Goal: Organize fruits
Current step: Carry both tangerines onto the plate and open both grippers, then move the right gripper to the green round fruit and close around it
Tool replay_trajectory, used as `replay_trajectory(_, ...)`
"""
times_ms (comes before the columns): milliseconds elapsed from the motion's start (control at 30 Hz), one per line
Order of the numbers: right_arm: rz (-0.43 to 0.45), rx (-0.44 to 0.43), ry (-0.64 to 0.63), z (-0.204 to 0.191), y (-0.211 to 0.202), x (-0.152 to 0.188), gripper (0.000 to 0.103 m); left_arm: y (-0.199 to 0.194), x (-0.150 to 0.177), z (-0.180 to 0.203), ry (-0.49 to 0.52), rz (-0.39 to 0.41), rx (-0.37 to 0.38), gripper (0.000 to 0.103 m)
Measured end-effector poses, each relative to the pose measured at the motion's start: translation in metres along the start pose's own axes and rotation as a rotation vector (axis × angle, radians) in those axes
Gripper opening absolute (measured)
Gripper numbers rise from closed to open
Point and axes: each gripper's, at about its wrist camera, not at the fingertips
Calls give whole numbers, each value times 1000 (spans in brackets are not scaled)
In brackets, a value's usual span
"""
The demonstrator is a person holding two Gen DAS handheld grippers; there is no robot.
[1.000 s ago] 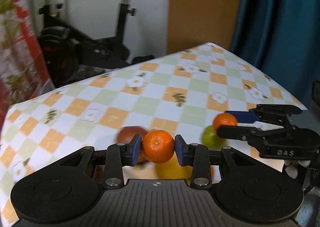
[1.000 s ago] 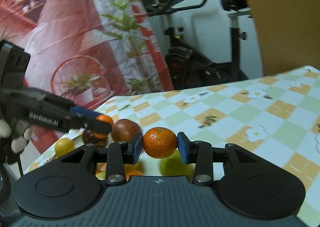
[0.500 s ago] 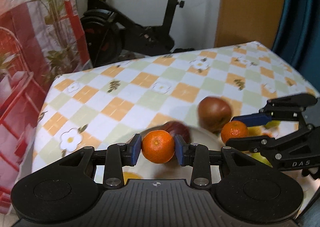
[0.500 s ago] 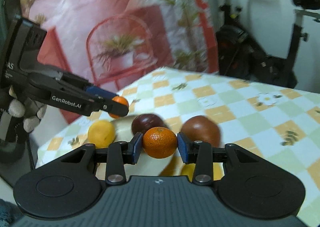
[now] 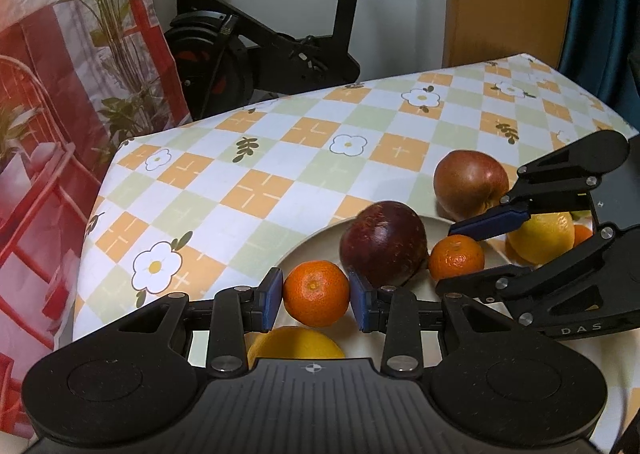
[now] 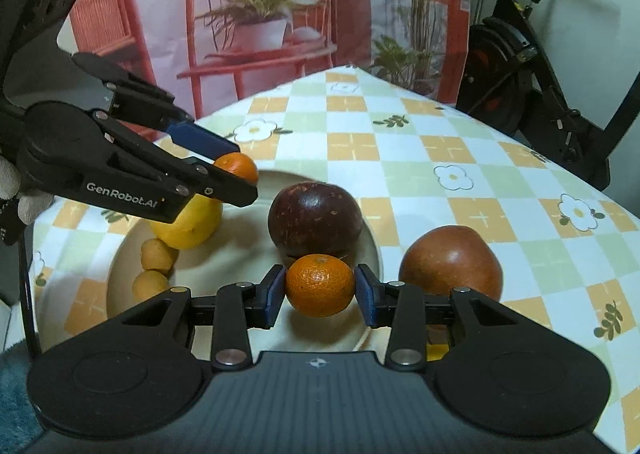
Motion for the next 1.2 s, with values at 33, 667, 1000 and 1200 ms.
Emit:
replay_trajectory(33,-6,0,-1,0,3,-1,40,1,1,0,2,-1,-2,38)
replay_trajectory(667,-22,26,-6,0,17,-4,41,6,4,-4,6,-15,-32,39)
replay_trajectory(1000,64,30,-37,-4,-10,0,41,-12,0,2,-31,22,-68,49)
replay_trajectory(1200,191,29,5,7,-47,14,42,-29,-9,15,-54,74,-71,49)
Point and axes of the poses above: each gripper's, at about its wrist camera, not at the fingertips, and y roughly the way its jaws point, z to its right, x to its underside
